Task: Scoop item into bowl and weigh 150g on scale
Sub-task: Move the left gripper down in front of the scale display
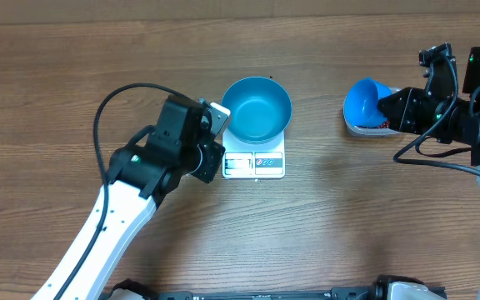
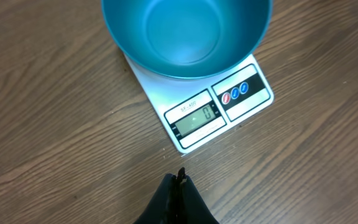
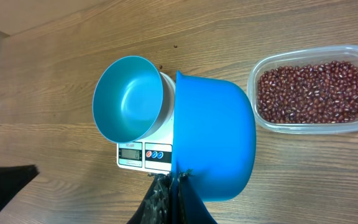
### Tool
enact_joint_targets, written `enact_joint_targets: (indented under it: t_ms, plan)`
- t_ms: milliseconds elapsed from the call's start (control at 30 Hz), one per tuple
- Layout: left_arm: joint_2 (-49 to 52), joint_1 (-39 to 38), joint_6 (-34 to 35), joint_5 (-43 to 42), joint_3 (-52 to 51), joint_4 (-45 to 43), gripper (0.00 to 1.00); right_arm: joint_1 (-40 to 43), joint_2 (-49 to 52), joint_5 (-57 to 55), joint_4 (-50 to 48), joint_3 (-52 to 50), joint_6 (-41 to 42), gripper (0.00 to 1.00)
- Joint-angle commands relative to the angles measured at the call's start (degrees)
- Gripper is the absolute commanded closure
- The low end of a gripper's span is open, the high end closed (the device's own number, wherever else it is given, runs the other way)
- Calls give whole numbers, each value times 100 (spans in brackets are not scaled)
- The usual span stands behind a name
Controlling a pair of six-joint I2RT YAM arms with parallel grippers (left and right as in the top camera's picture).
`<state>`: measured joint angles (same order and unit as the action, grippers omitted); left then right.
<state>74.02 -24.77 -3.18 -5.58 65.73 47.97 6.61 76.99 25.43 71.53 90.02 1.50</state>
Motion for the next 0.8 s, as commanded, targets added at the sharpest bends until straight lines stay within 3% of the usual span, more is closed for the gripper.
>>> enact_joint_targets:
  t_ms: [0, 233, 300, 500, 767]
  plan:
    - [-667, -28, 160, -133, -149, 109, 95, -33, -28, -101, -28, 181, 0, 96]
    - [-1508, -28, 957, -87, -1637, -708, 95, -33, -28, -144, -35, 181, 0, 96]
    - [-1659, -28, 741, -107, -2037, -1034, 94, -33, -28, -144, -46, 181, 0, 96]
    - [-1401, -28, -1078, -144, -2323, -1344, 95, -33, -28, -144, -109, 181, 0, 96]
    - [-802, -28, -901, -542, -2323, -1600, 96, -33, -28, -144, -133, 181, 0, 96]
